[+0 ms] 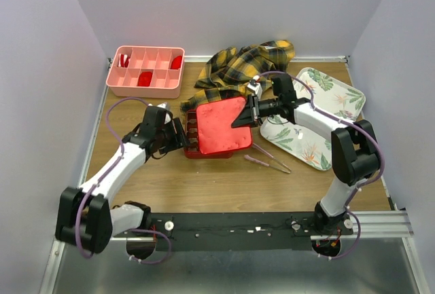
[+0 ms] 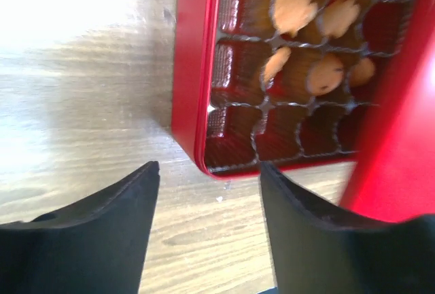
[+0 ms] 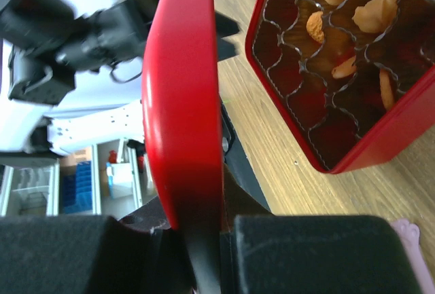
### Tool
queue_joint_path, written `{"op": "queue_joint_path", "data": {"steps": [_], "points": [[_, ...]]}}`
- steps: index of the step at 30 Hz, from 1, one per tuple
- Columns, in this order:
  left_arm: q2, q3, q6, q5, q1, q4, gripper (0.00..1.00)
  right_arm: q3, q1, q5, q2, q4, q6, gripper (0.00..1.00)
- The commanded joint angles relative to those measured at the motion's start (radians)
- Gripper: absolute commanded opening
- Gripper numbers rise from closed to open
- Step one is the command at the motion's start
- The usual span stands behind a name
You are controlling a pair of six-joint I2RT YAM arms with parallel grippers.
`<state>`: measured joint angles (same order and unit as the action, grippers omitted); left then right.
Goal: Pack the cookies
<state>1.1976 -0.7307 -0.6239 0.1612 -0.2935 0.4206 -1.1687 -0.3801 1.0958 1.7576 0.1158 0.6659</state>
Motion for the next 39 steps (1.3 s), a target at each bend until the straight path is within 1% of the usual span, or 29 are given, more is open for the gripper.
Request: {"op": "queue_joint_path", "data": {"steps": [1, 3, 6, 8, 10, 12, 18, 24, 30, 35, 39], "points": [[-0.150, -0.026, -0.033, -0.153, 0.033, 0.108, 0.83, -0.015, -0.028, 0.050, 0.042, -0.096, 0.070, 0.01], [-0.214, -0.021, -0.031, -0.196, 0.068, 0.151, 0.88, -0.037, -0.045, 0.044, 0.080, -0.094, 0.081, 0.00], [-0.282, -0.006, -0.034, -0.187, 0.109, 0.167, 0.90, -0.088, -0.065, 0.030, 0.143, -0.070, 0.089, 0.00], [-0.308, 0.007, -0.045, -0.172, 0.117, 0.167, 0.92, -0.129, -0.072, 0.016, 0.166, -0.050, 0.090, 0.01], [-0.334, 0.013, -0.053, -0.163, 0.122, 0.170, 0.92, -0.146, -0.085, -0.002, 0.187, -0.059, 0.112, 0.00], [-0.345, 0.024, -0.063, -0.163, 0.122, 0.175, 0.92, -0.160, -0.097, -0.019, 0.195, -0.105, 0.159, 0.01], [-0.360, 0.036, -0.086, -0.163, 0.123, 0.173, 0.92, -0.178, -0.132, -0.123, 0.224, -0.137, 0.236, 0.01], [-0.351, 0.042, -0.100, -0.138, 0.125, 0.162, 0.92, -0.141, -0.155, -0.237, 0.233, -0.149, 0.308, 0.01], [-0.345, 0.054, -0.112, -0.126, 0.125, 0.142, 0.92, -0.098, -0.169, -0.307, 0.223, -0.277, 0.383, 0.01], [-0.331, 0.076, -0.109, -0.095, 0.125, 0.101, 0.93, -0.097, -0.172, -0.330, 0.209, -0.237, 0.360, 0.01], [-0.285, 0.094, -0.108, -0.062, 0.125, 0.047, 0.92, -0.074, -0.172, -0.338, 0.194, -0.214, 0.330, 0.01]]}}
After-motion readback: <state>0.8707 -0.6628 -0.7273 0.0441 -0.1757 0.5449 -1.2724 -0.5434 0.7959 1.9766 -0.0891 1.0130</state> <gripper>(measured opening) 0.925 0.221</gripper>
